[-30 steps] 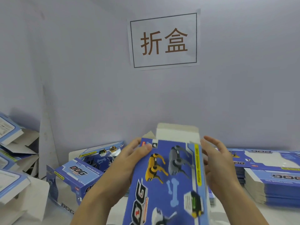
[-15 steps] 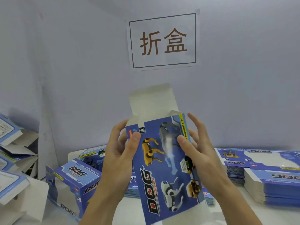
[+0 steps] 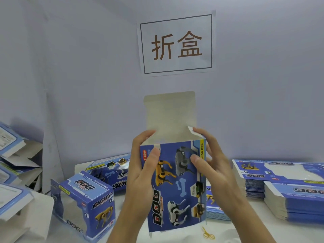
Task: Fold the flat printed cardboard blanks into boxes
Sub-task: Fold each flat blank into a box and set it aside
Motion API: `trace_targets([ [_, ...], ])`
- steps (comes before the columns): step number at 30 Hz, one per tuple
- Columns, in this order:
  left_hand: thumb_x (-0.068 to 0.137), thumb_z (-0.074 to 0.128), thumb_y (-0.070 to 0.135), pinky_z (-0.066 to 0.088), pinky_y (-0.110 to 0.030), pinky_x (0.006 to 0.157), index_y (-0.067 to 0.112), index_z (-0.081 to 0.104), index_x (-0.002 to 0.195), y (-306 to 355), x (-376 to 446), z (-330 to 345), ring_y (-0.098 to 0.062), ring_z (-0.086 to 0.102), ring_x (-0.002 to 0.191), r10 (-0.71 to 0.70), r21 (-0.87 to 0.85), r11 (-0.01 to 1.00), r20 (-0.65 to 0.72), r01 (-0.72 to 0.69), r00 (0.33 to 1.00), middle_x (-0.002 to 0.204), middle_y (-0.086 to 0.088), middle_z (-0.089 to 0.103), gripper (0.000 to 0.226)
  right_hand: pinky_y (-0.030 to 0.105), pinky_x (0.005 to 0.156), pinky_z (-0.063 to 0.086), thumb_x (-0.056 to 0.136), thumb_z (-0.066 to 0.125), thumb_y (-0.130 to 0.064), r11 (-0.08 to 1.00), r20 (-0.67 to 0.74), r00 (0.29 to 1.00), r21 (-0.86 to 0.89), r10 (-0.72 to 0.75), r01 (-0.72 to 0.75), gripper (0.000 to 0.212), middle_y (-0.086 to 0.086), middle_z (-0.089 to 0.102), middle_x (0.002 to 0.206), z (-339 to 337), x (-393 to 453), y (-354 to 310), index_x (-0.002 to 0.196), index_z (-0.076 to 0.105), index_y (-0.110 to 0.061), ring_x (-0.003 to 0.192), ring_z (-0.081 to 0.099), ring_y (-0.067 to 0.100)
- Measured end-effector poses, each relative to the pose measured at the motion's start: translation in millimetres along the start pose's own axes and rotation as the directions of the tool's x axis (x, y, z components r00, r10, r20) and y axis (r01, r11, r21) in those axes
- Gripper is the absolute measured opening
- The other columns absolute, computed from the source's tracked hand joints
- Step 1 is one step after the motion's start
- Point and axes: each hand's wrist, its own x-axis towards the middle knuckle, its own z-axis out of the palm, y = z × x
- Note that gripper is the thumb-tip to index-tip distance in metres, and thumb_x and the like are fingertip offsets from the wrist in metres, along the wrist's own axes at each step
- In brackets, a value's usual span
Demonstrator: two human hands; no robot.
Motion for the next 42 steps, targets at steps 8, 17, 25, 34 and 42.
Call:
trace_targets([
  [8, 0.101, 0.046, 0.043, 0.051, -0.028, 0.056, 0.009, 0.053, 0.088, -11.8, -3.1, 12.9, -0.023, 0.062, 0.067, 0.037, 0.164, 0.987, -0.181, -0.007, 0.983, 0.078, -0.016, 0.052, 0.036, 0.017, 0.047, 0.045, 0.093, 0.05, -0.042, 0.994, -0.171, 0.979, 0.047, 0.108, -0.101, 0.019, -0.019, 0.05, 0.058, 15.1, 6.3, 1.1, 0.086, 0.055, -0.025, 0.05, 0.053, 0.003],
  [17, 0.094, 0.048, 0.023, 0.052, -0.043, 0.086, 0.048, 0.046, 0.122, -3.8, -1.3, 14.9, -0.024, 0.063, 0.098, -0.007, 0.2, 0.979, -0.131, 0.034, 0.991, 0.099, 0.014, 0.063, 0.038, 0.012, 0.049, 0.045, 0.094, 0.048, -0.031, 0.982, -0.221, 0.957, 0.022, 0.186, -0.186, 0.049, -0.013, 0.063, 0.093, 12.6, 8.3, 4.3, 0.137, 0.042, -0.053, 0.052, 0.052, -0.001],
  [25, 0.101, 0.045, 0.019, 0.055, -0.023, 0.067, 0.021, 0.068, 0.101, -4.7, 2.3, 9.5, -0.025, 0.067, 0.096, -0.027, 0.056, 0.998, -0.184, 0.038, 0.983, 0.108, -0.011, 0.066, 0.024, 0.03, 0.051, 0.054, 0.082, 0.044, -0.035, 0.916, -0.073, 0.971, 0.354, 0.226, -0.187, 0.032, 0.004, 0.071, 0.093, 10.4, 1.8, 0.5, 0.107, 0.059, -0.021, 0.075, 0.067, 0.021],
  [34, 0.084, 0.061, 0.039, 0.058, -0.026, 0.054, 0.022, 0.059, 0.106, -4.0, -3.3, 3.8, -0.025, 0.074, 0.091, -0.04, -0.034, 0.999, -0.123, 0.037, 0.992, 0.099, 0.001, 0.073, 0.028, 0.029, 0.064, 0.059, 0.09, 0.058, -0.03, 0.912, 0.016, 0.971, 0.34, 0.238, -0.23, 0.03, 0.013, 0.069, 0.116, 7.1, 5.7, 2.8, 0.119, 0.056, -0.022, 0.094, 0.073, 0.024],
  [42, 0.083, 0.056, 0.047, 0.06, -0.029, 0.056, 0.035, 0.059, 0.109, -4.3, -4.5, 5.5, -0.027, 0.073, 0.095, -0.026, 0.0, 1.0, -0.098, 0.026, 0.995, 0.103, 0.0, 0.07, 0.029, 0.027, 0.062, 0.058, 0.093, 0.059, -0.044, 0.958, -0.1, 0.986, 0.269, 0.134, -0.103, 0.027, 0.01, 0.071, 0.107, 9.9, 3.3, 1.7, 0.113, 0.062, -0.026, 0.096, 0.072, 0.02],
])
